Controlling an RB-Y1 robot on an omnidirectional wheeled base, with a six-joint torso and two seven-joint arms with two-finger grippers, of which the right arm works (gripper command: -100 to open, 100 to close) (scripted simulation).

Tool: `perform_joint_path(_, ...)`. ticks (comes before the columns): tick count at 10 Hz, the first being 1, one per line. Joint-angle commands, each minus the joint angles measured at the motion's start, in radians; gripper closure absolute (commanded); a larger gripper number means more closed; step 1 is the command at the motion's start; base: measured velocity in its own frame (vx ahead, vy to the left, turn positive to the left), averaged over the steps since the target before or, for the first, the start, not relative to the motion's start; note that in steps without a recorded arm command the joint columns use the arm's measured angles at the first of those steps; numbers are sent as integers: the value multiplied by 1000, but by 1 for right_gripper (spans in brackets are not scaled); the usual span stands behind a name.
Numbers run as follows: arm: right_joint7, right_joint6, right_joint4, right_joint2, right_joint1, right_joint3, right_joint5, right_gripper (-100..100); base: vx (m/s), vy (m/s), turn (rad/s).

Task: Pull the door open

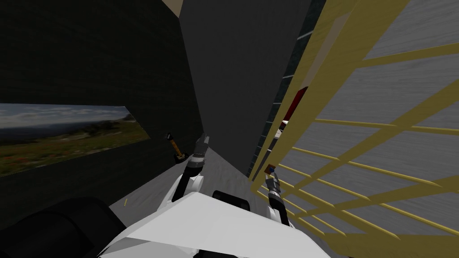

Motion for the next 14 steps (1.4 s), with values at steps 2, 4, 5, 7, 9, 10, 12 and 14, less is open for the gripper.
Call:
perform_joint_path(2,-76,3,1,3,-10,7,-28,-100,-50,-19,74)
perform_joint_path(4,-126,6,-1,4,-14,10,-42,-100,-50,-16,26)
perform_joint_path(5,-132,6,-1,4,-14,10,-42,-100,-40,-8,31)
perform_joint_path(7,-198,11,-5,6,-22,17,-69,-100,-52,-16,74)
perform_joint_path(9,-251,14,-6,8,-26,21,-83,-100,-55,-12,37)
perform_joint_path(10,-257,14,-6,8,-26,21,-83,-100,-42,-11,25)
perform_joint_path(12,-324,20,-10,10,-34,27,-112,-100,-59,-14,77)
perform_joint_path(14,-377,22,-12,12,-38,31,-126,-100,-49,-14,31)
